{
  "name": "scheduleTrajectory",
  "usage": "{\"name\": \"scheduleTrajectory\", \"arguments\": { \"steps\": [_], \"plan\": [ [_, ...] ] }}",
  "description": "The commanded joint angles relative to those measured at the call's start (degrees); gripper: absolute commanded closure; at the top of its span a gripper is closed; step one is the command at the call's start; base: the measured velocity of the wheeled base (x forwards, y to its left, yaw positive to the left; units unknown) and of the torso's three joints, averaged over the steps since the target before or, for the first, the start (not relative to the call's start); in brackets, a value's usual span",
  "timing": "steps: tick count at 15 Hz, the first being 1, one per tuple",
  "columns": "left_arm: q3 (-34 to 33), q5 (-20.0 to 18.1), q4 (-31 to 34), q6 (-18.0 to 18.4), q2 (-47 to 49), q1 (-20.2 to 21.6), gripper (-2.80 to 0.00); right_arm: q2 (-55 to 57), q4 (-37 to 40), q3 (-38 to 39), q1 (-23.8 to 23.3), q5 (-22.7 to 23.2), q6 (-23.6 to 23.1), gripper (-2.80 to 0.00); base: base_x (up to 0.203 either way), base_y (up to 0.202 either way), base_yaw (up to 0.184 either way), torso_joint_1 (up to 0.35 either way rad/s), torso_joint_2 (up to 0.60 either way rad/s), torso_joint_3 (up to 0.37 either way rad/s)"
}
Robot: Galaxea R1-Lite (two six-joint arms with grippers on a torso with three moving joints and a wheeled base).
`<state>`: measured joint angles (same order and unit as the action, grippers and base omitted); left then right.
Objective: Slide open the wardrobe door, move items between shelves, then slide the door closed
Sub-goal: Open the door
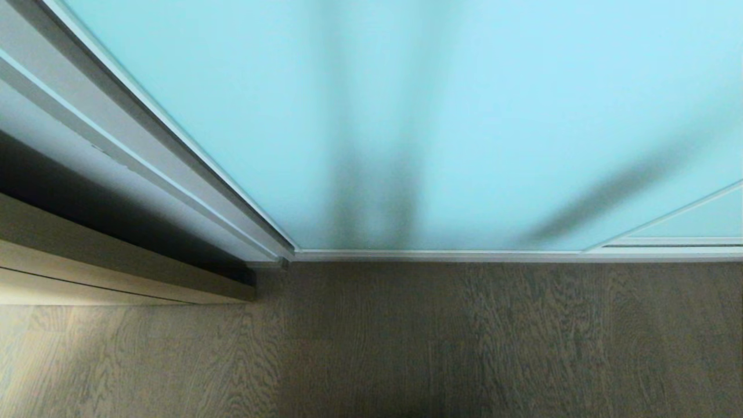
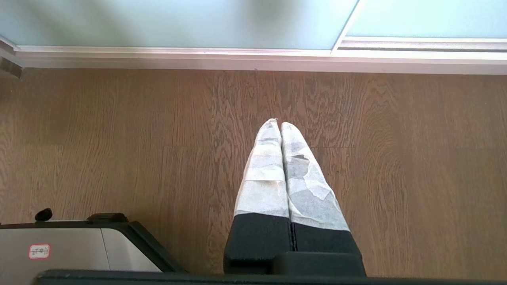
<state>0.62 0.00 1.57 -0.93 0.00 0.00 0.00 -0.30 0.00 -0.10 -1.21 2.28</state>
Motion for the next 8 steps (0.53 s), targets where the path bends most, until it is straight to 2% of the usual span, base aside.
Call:
{"name": "scheduleTrajectory", "arguments": {
  "steps": [1,8],
  "plan": [
    [-0.01,0.0,0.01,-0.03,0.09,0.0,0.0,0.0,-0.05,0.0,0.01,0.0,0.01,0.0,0.0,0.0,0.0,0.0,0.0,0.0],
    [-0.01,0.0,0.01,-0.03,0.09,0.0,0.0,0.0,-0.05,0.0,0.01,-0.02,0.01,0.0,0.0,0.0,0.0,0.0,0.0,0.0]
  ]
}}
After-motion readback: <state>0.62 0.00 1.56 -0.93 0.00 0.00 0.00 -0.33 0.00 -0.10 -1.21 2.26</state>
